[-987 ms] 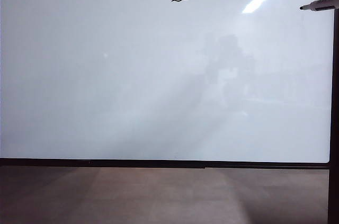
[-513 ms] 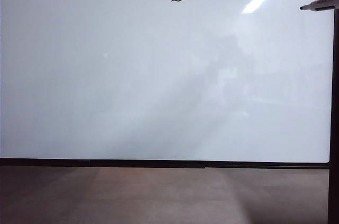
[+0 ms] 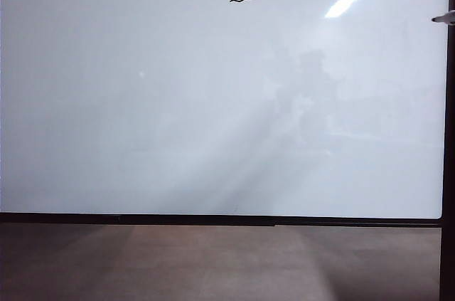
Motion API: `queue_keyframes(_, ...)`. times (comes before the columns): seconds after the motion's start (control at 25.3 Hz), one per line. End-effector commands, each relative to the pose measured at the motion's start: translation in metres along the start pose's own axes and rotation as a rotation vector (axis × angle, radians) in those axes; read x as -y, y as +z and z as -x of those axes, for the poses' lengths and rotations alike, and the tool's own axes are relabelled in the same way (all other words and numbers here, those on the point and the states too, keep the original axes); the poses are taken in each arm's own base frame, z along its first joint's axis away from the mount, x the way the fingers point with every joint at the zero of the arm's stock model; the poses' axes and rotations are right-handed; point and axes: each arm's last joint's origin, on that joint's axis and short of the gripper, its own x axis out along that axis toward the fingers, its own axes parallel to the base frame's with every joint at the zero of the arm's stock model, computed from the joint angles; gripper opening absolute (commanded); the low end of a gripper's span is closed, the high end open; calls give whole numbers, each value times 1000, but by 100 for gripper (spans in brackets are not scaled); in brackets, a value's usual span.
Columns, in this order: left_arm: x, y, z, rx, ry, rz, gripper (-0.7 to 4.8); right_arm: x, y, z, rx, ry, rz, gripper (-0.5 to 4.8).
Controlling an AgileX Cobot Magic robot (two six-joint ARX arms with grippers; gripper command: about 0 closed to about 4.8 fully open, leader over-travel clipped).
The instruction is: Reach to the right to find the marker pen, pick it up, and write the number 3 on the whiteboard.
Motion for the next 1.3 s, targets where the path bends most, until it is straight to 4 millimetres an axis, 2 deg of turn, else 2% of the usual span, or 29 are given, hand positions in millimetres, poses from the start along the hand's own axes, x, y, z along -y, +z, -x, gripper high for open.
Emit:
queue_keyframes(0.04, 0, 1, 0, 10, -2, 0, 8, 5, -5, -1, 124, -43, -46, 53)
queue_keyframes(0.32, 0, 1, 0, 10, -2, 0, 8, 9, -28, -7, 173, 0, -50, 53)
queue_keyframes(0.67, 0, 1, 0, 10, -2, 0, 8, 8, -49, -16, 267, -26, -105, 53)
queue_keyframes(1.3, 0, 1, 0, 10, -2, 0, 8, 21, -56, -17, 208, -184, -171, 53)
